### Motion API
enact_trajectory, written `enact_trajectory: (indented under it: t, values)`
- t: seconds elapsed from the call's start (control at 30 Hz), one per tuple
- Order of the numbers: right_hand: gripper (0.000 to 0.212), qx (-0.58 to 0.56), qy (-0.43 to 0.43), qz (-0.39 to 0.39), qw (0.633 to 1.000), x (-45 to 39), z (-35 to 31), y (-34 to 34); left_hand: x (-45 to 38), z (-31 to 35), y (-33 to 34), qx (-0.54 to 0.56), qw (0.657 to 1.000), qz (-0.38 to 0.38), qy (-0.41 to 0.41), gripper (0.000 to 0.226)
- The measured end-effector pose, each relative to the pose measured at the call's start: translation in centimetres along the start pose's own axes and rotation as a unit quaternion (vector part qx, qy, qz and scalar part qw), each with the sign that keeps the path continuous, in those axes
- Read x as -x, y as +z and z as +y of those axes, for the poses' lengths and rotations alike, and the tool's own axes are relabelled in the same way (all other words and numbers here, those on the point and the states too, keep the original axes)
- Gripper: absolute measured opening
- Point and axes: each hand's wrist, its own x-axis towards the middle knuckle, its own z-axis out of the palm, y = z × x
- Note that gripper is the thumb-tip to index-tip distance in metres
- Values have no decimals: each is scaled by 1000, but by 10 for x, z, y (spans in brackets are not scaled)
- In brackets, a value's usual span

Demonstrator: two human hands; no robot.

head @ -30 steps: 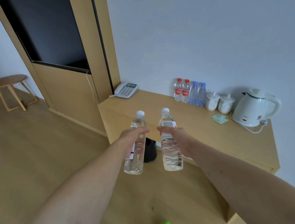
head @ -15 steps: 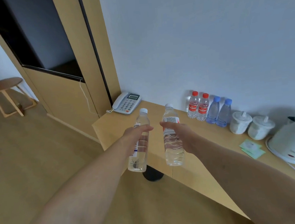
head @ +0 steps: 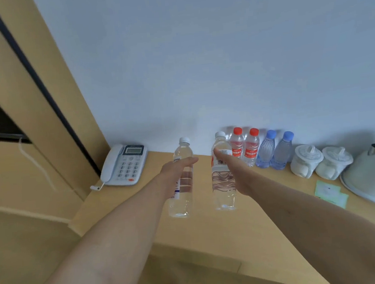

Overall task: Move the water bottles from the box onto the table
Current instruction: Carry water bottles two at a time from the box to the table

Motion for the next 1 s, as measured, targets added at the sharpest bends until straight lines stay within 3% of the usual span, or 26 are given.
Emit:
enact_trajectory:
  t: [0.3, 0.47, 0.67, 0.8, 1.0]
  values:
    - [51, -23, -19, 130, 991, -51, -6, 11, -86, 47, -15, -32, 995, -93, -19, 71]
    - [61, 11, -12, 147, 989, -69, -10, -3, -118, 48, -3, -38, 996, -80, -14, 53]
    - [78, 72, -24, 155, 985, -91, -24, -14, -143, 51, 12, -59, 996, -60, 25, 58]
    - [97, 145, -27, 165, 975, -105, -24, -13, -154, 52, 16, -134, 989, -40, 38, 63]
    - [90, 240, -38, 195, 950, -119, -18, -5, -165, 51, 16, -193, 978, -37, 70, 53]
